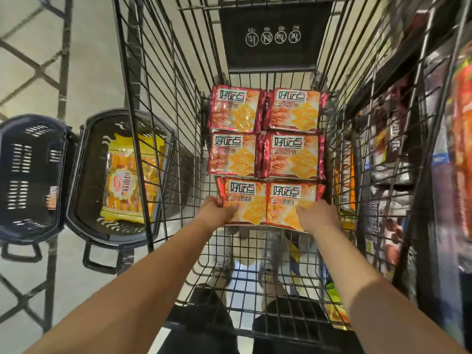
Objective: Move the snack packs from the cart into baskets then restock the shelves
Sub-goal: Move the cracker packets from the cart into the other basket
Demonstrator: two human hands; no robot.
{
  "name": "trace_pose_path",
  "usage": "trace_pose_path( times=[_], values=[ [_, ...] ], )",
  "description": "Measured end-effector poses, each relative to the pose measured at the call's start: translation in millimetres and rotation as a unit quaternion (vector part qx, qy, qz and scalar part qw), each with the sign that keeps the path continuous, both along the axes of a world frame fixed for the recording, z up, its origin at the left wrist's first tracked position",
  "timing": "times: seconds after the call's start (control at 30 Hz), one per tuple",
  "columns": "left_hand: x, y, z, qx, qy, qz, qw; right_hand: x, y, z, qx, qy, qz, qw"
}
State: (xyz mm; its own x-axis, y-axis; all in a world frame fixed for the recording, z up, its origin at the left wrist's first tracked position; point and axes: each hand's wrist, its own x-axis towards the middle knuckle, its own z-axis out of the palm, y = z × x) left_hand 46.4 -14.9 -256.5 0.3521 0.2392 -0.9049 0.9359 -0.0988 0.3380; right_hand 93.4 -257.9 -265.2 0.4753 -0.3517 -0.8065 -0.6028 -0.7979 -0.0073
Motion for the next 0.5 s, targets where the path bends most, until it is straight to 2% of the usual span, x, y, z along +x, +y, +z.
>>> trace_pose_path(
  times=[0.27, 0.5],
  values=[
    [-22, 2, 23, 0.009, -0.023, -0.006, 1.0, -24, -5, 21, 0.092, 0.008, -0.073, 0.993],
    [-48, -12, 92, 0.005, -0.093, 0.027, 0.995, -63, -12, 90, 0.154, -0.082, -0.105, 0.979]
  ],
)
